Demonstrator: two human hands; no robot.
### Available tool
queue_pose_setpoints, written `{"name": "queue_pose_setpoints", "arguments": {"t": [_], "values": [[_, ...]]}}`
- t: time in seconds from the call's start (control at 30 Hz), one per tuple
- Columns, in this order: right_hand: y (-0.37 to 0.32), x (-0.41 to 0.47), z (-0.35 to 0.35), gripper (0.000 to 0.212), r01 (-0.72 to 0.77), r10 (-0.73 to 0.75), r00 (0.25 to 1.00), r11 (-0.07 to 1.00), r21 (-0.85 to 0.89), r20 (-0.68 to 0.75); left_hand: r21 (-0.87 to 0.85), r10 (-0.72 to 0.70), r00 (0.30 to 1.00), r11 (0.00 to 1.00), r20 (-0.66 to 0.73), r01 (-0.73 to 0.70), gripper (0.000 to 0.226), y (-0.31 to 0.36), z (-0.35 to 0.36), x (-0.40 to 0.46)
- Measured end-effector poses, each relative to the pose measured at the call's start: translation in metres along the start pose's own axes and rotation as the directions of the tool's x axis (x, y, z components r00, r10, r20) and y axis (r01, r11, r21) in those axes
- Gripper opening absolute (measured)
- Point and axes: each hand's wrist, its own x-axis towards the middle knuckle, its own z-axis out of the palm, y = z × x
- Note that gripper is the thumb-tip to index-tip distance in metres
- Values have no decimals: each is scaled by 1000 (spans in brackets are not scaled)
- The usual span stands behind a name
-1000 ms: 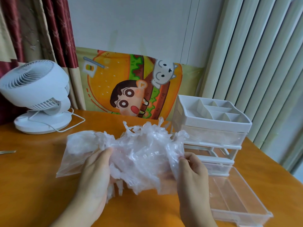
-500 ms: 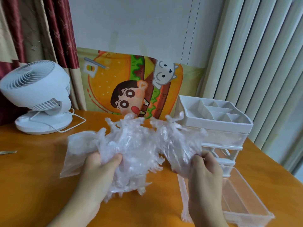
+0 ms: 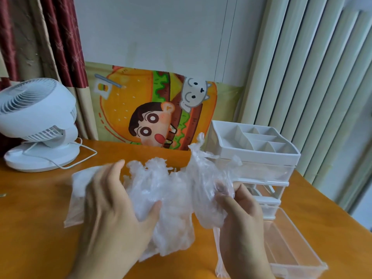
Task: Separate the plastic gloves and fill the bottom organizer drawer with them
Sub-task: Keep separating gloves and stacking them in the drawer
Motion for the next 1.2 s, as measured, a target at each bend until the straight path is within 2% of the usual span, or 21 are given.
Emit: {"name": "queue_pose_setpoints", "arguments": {"t": [0.1, 0.13, 0.17, 0.2, 0.23, 0.27, 0.3, 0.33, 0.37, 0.4, 0.43, 0.53, 0.63, 0.7, 0.77, 0.83, 0.93, 0.97, 1.03, 1.1, 1.2], "values": [[3, -8, 8, 25, 143, -138, 989, 979, -147, 47, 49, 320, 902, 946, -290, -320, 61, 6, -2, -7], [5, -12, 10, 18, 250, -238, 968, 939, -238, 79, -73, 346, 895, 922, -282, -380, 48, 9, -1, -12], [7, -15, 13, 16, 370, -344, 929, 866, -336, 136, -275, 298, 933, 897, -203, -346, 39, 12, -2, -15], [8, -20, 17, 14, 479, -428, 878, 777, -409, 215, -530, 206, 978, 827, -26, -188, 36, 19, -1, -17], [11, -25, 22, 10, 573, -483, 820, 684, -452, 308, -705, 119, 967, 704, 227, 79, 38, 28, -2, -16], [16, -29, 26, 4, 634, -492, 773, 595, -494, 399, -751, 103, 882, 576, 459, 324, 31, 28, -6, -17], [22, -33, 30, 9, 670, -478, 742, 508, -542, 470, -798, 136, 839, 419, 527, 433, 17, 14, 2, -28], [27, -35, 33, 19, 698, -463, 716, 440, -566, 523, -796, 24, 813, 222, 582, 564, 13, 8, 14, -32], [31, -37, 36, 24, 709, -429, 705, 414, -571, 565, -768, -46, 793, 220, 608, 602, 18, 4, 21, -31], [32, -40, 39, 21, 713, -391, 701, 413, -567, 597, -733, -124, 795, 325, 593, 598, 20, 3, 24, -24], [32, -41, 40, 16, 718, -358, 692, 427, -549, 627, -732, -206, 798, 317, 567, 603, 17, 8, 23, -15], [25, -43, 36, 15, 694, -355, 703, 533, -485, 616, -788, -315, 787, 156, 531, 595, 19, 2, 13, -8], [19, -38, 31, 16, 564, -400, 824, 642, -519, 401, -754, -313, 785, 242, 535, 610, 56, -2, 11, -6], [16, -32, 30, 38, 390, -318, 921, 745, -541, 227, -689, -365, 778, 367, 511, 625, 56, -1, 7, -4], [17, -23, 26, 31, 208, -127, 973, 849, -486, 195, -578, -312, 749, 487, 585, 654, 50, 6, -5, -5], [12, -18, 23, 15, 103, -11, 977, 897, -430, 212, -559, -286, 744, 514, 604, 651, 40, 13, -11, -8], [12, -12, 14, 31, 22, 11, 997, 913, -407, 79, -664, -254, 797, 447, 549, 600, 10, 11, -3, -1], [11, -12, 13, 31, 3, 18, 999, 916, -400, 48, -671, -126, 801, 478, 586, 566, 11, -3, 1, -4], [12, -12, 12, 30, -15, 19, 1000, 925, -380, 7, -618, -169, 759, 482, 629, 620, 33, -38, 42, -3], [12, -11, 12, 32, -34, 23, 999, 944, -330, -37, -594, -117, 732, 506, 671, 625, 34, -55, 63, -1], [10, -10, 11, 28, -68, 54, 997, 964, -259, -64, -643, -171, 803, 515, 571, 567, 20, -34, 41, 1]]}}
